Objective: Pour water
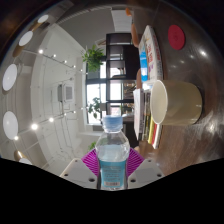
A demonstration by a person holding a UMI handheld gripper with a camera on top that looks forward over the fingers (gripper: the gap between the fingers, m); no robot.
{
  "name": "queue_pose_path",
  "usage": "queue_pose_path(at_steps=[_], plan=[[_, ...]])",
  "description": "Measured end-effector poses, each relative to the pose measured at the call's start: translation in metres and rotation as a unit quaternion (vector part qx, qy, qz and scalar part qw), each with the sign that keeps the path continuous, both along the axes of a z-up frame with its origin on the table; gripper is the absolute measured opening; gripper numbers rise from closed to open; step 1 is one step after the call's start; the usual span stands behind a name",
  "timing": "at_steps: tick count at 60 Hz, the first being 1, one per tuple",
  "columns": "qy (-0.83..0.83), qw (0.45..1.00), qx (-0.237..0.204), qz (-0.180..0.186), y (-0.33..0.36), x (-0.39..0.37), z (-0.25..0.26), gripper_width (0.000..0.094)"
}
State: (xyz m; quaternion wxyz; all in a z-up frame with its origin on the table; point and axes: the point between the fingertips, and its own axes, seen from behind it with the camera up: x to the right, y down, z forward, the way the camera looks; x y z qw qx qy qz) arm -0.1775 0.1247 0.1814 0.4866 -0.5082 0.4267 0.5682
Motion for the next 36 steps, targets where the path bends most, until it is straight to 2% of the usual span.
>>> queue_pose_path(at_steps=[3,10,19,25,36], plan=[[0.067,0.998,0.000,0.003,-0.005,0.009,0.009,0.0303],[0.191,0.981,0.011,-0.023,0.013,0.026,0.004,0.0300],[0.296,0.954,0.010,-0.041,0.000,0.041,0.009,0.0317],[0.340,0.939,-0.006,-0.050,0.007,0.056,-0.001,0.0318],[0.350,0.935,-0.008,-0.057,-0.001,0.062,0.003,0.0318]])
